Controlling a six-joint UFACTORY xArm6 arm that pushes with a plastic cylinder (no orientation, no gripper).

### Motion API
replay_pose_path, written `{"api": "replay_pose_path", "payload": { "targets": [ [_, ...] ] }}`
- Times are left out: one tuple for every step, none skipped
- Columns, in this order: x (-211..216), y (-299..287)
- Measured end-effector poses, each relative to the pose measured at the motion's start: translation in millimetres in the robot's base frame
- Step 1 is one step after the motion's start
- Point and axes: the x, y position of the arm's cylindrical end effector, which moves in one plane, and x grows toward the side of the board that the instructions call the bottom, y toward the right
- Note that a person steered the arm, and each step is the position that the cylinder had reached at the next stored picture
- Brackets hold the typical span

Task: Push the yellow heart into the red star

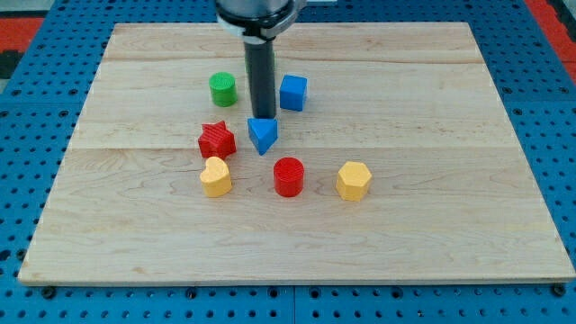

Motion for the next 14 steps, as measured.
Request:
{"api": "replay_pose_path", "payload": {
  "targets": [
    [2.7, 50.6],
    [22.0, 115.8],
    [76.5, 154.1],
    [117.0, 182.5],
    [161.2, 145.8],
    [134.1, 121.8],
    [124.4, 93.4],
    [149.5, 107.1],
    [129.2, 85.5],
    [90.4, 88.8],
    [129.6, 118.6],
    [154.5, 90.4],
    [145.0, 45.9],
    [119.2, 9.1]
  ]
}}
